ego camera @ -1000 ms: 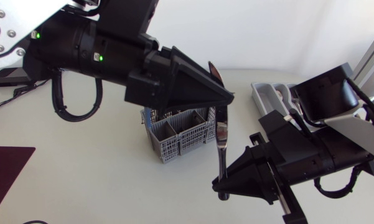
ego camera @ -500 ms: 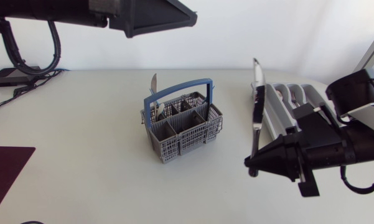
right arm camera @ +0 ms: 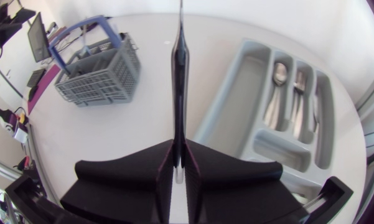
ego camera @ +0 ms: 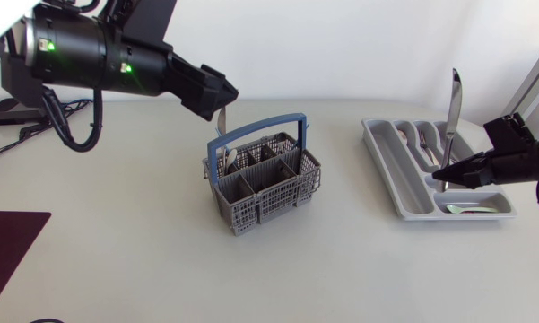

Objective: Sort the cutlery from the basket into the organizer compartments.

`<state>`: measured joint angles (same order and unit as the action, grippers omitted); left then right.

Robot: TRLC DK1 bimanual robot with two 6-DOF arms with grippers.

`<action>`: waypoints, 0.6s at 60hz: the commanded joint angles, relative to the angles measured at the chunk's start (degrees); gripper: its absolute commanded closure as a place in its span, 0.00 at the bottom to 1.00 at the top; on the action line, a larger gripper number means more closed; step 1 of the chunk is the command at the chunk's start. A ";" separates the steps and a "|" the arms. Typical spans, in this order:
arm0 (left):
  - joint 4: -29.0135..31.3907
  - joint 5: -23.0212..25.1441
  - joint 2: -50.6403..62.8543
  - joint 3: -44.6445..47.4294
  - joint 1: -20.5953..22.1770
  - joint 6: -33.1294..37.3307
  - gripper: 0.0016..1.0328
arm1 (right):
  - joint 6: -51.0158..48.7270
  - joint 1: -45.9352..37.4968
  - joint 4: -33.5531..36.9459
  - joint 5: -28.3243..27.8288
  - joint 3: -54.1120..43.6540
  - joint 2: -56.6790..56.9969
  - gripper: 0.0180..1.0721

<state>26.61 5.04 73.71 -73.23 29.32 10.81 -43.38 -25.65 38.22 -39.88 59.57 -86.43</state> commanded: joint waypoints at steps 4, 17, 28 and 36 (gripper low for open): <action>-1.21 -4.33 -2.61 3.97 0.39 2.73 0.05 | 0.13 -4.32 -3.15 3.23 7.58 -9.02 0.95; -1.21 -8.99 -4.45 8.02 -0.14 4.66 0.05 | 2.59 -7.49 -3.68 7.71 18.83 -20.00 0.95; -3.23 -9.43 -7.09 12.68 -2.16 7.65 0.05 | 5.76 -9.33 -3.15 12.63 29.02 -28.35 0.95; -5.78 -9.34 -7.97 15.66 -4.80 8.62 0.05 | 7.52 -9.60 -3.24 16.24 33.42 -32.75 0.95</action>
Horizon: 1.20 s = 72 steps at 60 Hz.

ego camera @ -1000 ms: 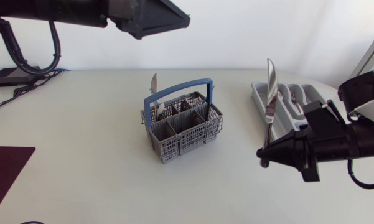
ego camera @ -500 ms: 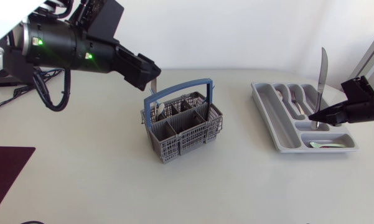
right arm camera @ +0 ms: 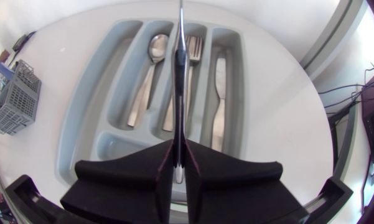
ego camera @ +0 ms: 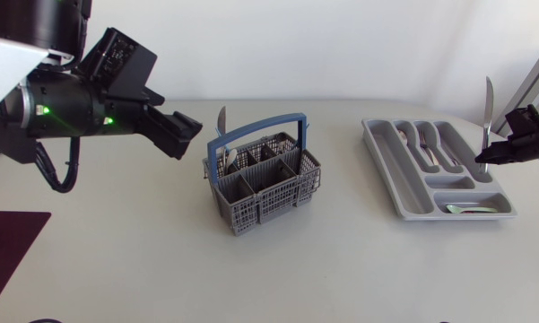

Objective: Sort the cutlery from the basket into the organizer compartments.

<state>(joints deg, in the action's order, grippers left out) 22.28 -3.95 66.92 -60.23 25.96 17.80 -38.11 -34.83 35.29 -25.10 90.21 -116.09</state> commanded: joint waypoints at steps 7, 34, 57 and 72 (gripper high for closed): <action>-3.30 -0.36 -1.61 5.21 -2.22 2.59 0.05 | 3.65 0.02 -0.31 4.10 6.55 -7.04 0.95; -9.63 -0.10 -2.84 12.15 -4.25 5.40 0.05 | 5.50 2.75 5.58 10.60 22.46 -18.29 0.95; -10.86 0.52 -2.84 13.64 -4.33 6.10 0.05 | 7.96 4.68 6.46 17.28 22.46 -21.81 0.95; -12.00 0.52 -2.84 15.14 -3.89 5.66 0.05 | 8.75 4.86 4.09 19.65 19.03 -21.63 0.69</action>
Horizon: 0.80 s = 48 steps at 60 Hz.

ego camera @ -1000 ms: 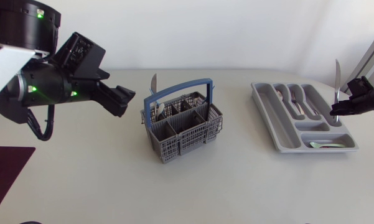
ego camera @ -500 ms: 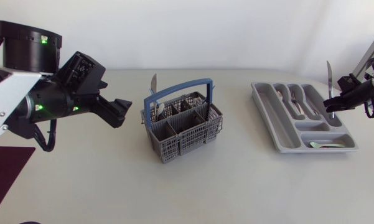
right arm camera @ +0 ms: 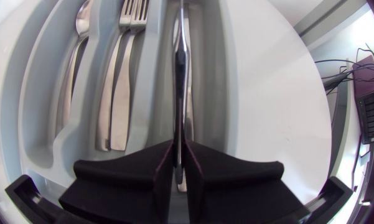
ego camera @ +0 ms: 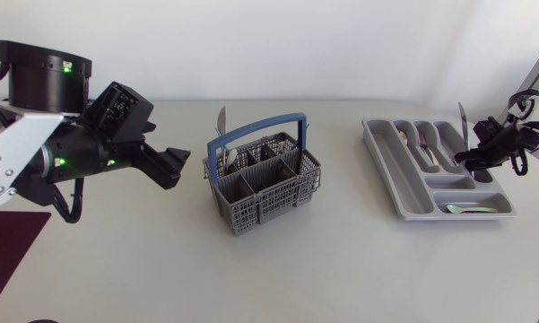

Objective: Sort the cutlery from the basket into the organizer compartments.

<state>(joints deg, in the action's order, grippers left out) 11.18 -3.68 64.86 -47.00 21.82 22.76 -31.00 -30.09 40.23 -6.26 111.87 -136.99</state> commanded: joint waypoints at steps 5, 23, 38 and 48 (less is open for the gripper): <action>-1.34 0.26 -0.70 2.44 0.24 0.70 0.05 | 1.65 0.29 -2.79 1.69 -4.82 1.29 0.54; -3.27 0.26 -0.26 3.32 -0.64 0.70 0.05 | 1.38 2.31 -8.85 1.25 -18.71 16.31 0.33; -6.43 4.03 7.83 1.74 -5.04 0.35 0.11 | -0.64 10.75 -13.33 -4.55 -40.60 38.11 0.33; -6.43 9.66 15.82 -2.83 -9.08 -0.53 0.26 | -0.28 21.65 -13.42 -7.10 -51.49 49.36 0.34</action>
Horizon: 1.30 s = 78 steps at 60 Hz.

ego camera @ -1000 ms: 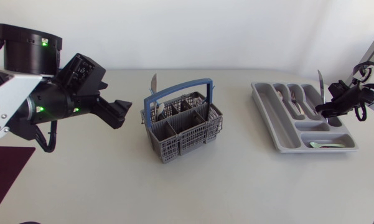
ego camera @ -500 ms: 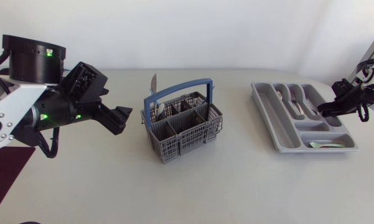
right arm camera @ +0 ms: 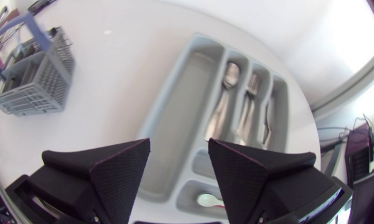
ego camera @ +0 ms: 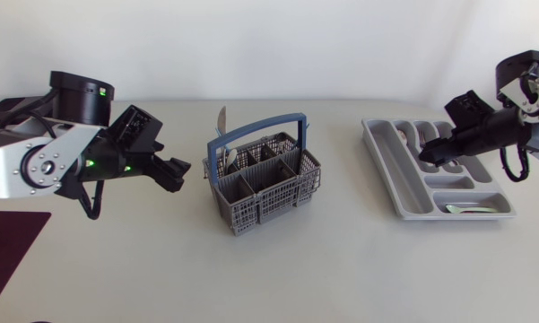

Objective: Sort the cutlery from the basket into the organizer compartments.

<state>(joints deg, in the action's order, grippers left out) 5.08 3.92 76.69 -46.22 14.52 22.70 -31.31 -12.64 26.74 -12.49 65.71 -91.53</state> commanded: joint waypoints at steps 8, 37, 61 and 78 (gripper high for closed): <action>-0.25 7.33 11.03 -9.07 -5.82 -2.13 0.44 | 1.95 13.79 -0.73 -2.10 -10.69 9.52 0.43; 2.83 22.97 32.30 -25.15 -10.22 -4.51 0.97 | 10.92 34.88 -9.78 -1.31 -11.75 1.88 0.95; 10.74 34.48 33.44 -24.89 -7.93 0.50 0.97 | 14.61 38.75 -14.61 5.20 -5.33 -6.74 0.95; 14.96 37.12 22.98 -13.99 -3.45 7.10 0.97 | 15.14 35.85 -14.61 6.78 1.35 -11.92 0.95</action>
<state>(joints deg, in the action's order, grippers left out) 18.35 38.83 103.88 -63.90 8.56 26.28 -17.91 23.49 12.99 -5.67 64.42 -101.32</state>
